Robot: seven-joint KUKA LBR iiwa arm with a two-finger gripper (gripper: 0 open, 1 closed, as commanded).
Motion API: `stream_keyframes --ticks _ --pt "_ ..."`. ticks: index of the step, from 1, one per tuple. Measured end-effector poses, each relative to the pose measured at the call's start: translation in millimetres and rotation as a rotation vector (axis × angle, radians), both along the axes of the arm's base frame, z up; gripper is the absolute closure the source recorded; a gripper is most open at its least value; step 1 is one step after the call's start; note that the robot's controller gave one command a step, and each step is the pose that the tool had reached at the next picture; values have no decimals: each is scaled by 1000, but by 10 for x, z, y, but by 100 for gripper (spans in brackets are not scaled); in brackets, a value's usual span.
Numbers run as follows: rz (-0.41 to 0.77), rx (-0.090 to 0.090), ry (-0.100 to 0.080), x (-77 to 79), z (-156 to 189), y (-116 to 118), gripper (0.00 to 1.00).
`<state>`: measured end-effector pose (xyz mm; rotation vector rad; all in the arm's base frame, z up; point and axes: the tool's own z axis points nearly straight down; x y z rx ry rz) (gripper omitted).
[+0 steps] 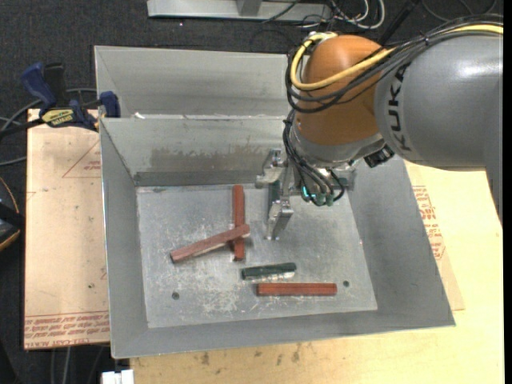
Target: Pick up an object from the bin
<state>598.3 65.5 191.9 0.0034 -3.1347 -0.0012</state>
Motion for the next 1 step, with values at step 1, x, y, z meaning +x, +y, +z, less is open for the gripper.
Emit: stream_keyframes --ticks 1 --pt "-1 0 -8 16 48 -3 0"
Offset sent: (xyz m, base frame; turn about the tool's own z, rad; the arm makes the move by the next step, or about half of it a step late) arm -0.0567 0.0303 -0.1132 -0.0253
